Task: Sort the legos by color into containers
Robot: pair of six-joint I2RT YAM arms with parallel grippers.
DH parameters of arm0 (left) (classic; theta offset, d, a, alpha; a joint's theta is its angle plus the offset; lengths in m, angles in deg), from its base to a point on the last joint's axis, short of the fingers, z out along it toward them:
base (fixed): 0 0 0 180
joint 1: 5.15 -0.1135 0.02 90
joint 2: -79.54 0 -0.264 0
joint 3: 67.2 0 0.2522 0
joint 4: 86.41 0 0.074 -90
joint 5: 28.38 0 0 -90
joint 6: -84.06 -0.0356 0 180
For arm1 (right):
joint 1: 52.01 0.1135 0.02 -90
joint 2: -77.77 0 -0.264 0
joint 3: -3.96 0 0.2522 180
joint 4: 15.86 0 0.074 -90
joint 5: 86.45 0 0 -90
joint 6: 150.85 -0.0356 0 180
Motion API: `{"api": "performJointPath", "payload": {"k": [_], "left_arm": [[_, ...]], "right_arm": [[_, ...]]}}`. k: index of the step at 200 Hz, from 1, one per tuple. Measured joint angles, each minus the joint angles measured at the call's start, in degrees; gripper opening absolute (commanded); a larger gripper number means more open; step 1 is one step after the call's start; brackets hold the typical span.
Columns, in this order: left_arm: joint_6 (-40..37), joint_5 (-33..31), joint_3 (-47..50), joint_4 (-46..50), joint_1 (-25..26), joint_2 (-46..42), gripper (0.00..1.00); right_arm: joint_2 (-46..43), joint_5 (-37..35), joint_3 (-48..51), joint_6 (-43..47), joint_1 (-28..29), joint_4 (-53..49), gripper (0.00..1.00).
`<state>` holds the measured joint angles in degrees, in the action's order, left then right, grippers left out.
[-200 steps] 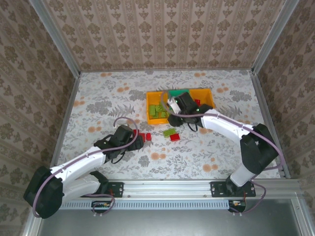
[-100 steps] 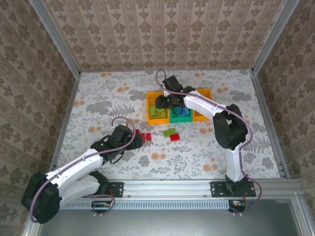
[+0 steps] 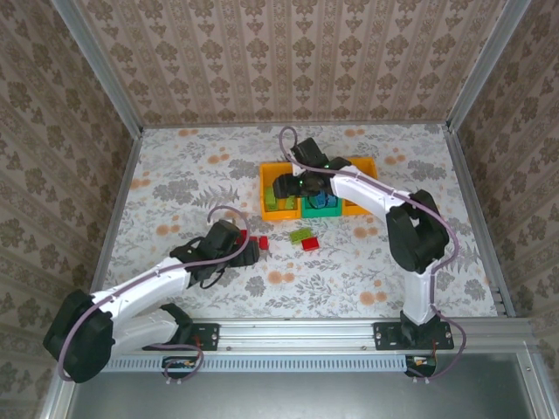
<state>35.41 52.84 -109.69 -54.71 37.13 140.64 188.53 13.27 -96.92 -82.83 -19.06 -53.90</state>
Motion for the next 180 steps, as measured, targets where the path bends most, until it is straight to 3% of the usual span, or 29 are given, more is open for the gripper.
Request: {"api": "performJointPath", "payload": {"k": [38, 76, 180], "left_arm": [[0.42, -1.95, 0.24, 0.70, -0.33, -2.49, 1.00], [1.75, -3.45, 1.68, 4.02, -3.65, -8.92, 1.00], [2.47, -2.93, 4.76, 7.48, -7.10, -12.48, 1.00]], "right_arm": [[-7.21, -1.60, 10.27, 13.33, 7.45, 3.43, 0.75], [-7.54, -1.73, 16.57, 25.38, 12.09, 4.85, 0.75], [1.07, -1.51, 11.91, 36.54, 15.85, 6.88, 0.75]]}}
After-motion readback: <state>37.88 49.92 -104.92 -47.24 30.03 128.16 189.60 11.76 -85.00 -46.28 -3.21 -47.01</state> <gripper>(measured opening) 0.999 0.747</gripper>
